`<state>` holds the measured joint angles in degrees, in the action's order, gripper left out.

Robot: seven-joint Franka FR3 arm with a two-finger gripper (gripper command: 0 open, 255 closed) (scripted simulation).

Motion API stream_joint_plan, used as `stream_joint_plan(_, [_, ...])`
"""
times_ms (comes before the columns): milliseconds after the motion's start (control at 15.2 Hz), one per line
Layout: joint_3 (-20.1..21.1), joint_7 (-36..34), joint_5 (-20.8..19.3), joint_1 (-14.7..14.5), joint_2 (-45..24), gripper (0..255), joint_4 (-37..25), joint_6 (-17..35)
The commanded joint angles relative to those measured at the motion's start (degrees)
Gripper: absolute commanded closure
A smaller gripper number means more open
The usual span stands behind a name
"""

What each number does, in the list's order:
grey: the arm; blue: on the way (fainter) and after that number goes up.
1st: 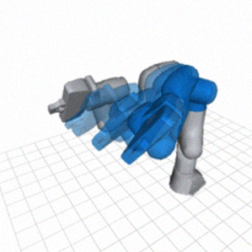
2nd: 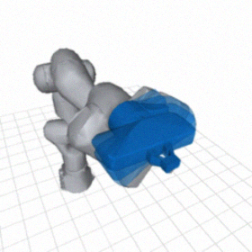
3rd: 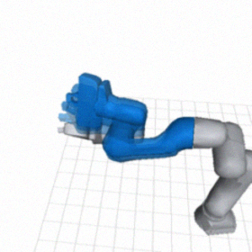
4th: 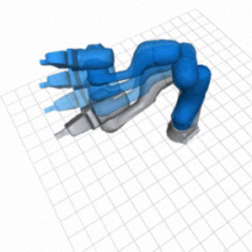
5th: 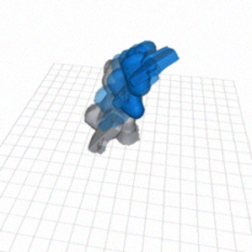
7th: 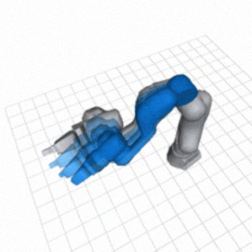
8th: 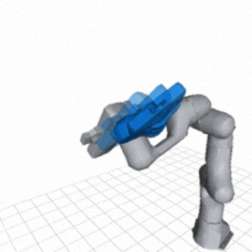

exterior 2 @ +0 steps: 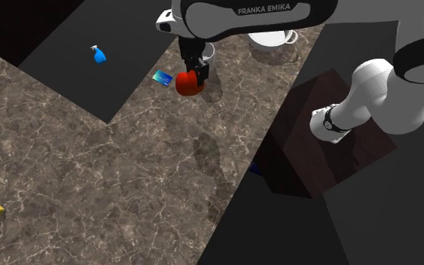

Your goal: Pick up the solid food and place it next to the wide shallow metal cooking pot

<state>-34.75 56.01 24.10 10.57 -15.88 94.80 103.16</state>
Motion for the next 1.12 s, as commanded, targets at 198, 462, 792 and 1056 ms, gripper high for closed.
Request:
stream_joint_plan(198, [-0.24, -1.09, -0.64, 0.17, 0.63, 255, -3.02, -3.39])
stream_joint_plan(462, [-0.38, -1.89, -0.89, 0.45, 0.77, 255, -5.90, -6.26])
stream_joint_plan(792, [-0.93, -1.91, -1.87, 0.74, 2.40, 255, -6.70, -8.51])
stream_joint_plan(1056, [-2.66, 0.55, -5.56, 0.94, 8.83, 255, 0.61, -7.11])
